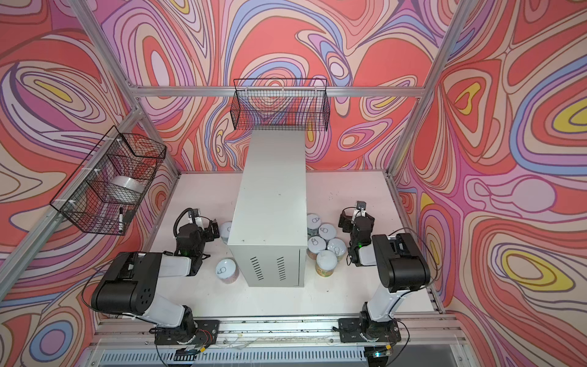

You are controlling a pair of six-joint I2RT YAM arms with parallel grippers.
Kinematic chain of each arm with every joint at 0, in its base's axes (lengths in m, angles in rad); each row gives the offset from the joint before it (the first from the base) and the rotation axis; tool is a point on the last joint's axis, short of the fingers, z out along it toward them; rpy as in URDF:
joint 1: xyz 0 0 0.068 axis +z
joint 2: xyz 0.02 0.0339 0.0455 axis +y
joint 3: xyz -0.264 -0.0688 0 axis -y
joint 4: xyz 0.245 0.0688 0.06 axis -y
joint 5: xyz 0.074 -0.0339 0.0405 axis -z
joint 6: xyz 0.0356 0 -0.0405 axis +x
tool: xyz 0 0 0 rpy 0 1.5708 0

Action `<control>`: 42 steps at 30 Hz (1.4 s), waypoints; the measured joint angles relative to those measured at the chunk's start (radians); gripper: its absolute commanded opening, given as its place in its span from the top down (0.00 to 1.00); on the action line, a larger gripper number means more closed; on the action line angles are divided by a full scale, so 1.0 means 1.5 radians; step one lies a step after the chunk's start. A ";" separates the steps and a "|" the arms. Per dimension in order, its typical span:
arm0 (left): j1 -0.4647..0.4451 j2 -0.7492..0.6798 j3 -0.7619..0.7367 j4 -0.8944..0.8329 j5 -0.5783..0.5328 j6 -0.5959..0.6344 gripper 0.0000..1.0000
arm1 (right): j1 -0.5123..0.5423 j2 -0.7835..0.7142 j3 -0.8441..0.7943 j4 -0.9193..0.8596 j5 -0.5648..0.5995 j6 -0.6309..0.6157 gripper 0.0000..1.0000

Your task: Place and organize the canned foods onto the counter

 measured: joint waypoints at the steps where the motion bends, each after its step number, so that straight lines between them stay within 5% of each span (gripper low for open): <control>1: 0.000 0.000 0.000 0.000 0.000 0.000 0.00 | 0.000 0.000 0.000 0.000 0.000 0.000 0.02; 42: 0.001 0.000 0.004 -0.009 0.028 0.006 0.00 | 0.000 0.000 0.000 0.000 0.000 0.000 0.02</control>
